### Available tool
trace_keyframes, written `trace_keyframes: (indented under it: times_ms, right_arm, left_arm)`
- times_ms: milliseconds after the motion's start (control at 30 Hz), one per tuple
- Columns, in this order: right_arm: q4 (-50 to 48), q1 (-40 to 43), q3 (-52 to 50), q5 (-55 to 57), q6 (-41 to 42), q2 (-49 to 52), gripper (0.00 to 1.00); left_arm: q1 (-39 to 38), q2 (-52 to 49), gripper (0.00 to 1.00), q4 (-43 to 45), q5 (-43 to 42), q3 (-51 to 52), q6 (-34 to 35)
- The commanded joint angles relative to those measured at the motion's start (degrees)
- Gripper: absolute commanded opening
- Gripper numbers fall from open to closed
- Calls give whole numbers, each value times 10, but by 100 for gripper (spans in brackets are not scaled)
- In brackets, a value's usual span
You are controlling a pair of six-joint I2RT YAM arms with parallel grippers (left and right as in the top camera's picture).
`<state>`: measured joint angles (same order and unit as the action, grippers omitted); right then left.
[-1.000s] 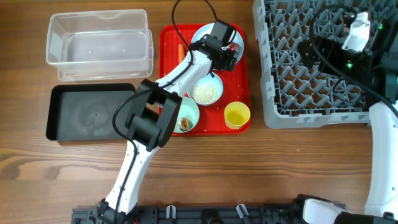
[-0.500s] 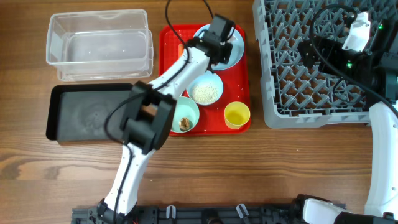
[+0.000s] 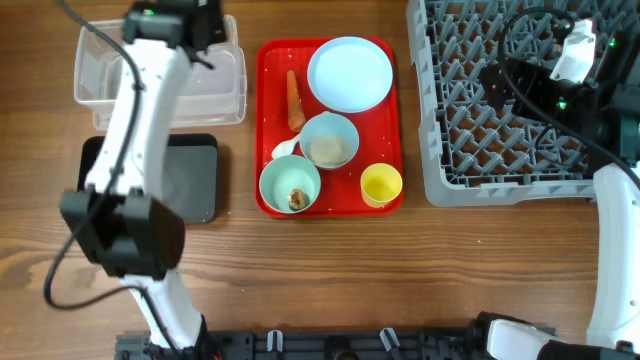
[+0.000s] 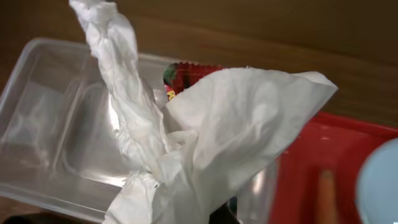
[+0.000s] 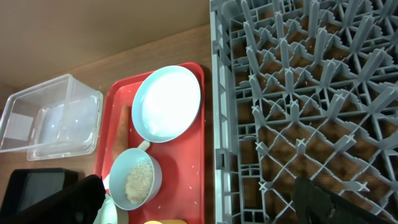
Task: Sort waste into correct bins and load items into the dishwasher rack
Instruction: 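Carry the tissue with the left gripper and drop it into the clear bin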
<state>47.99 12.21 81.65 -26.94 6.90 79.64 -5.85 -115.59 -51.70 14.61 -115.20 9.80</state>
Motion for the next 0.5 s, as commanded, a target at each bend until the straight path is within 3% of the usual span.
trace_keyframes:
  times_ms: [0,67,100,167,200,467]
  right_arm:
    - [-2,1,6,3,8,-4,100]
    - [0,1,6,3,8,-3,100]
    - [1,1,6,3,8,-4,100]
    - [1,1,6,3,11,-4,100]
    - [1,1,6,3,12,-4,100]
    - [8,1,6,3,12,-4,100]
  left_arm:
    - [46,-59,4,9,-33,8,14]
    - [61,-91,4,20,-33,8,14]
    - [63,-101,13,20,-33,8,14]
    - [61,-108,96,22,-33,8,14]
    - [59,-107,100,27,-33,8,14]
    - [37,-64,100,78,-33,7,9]
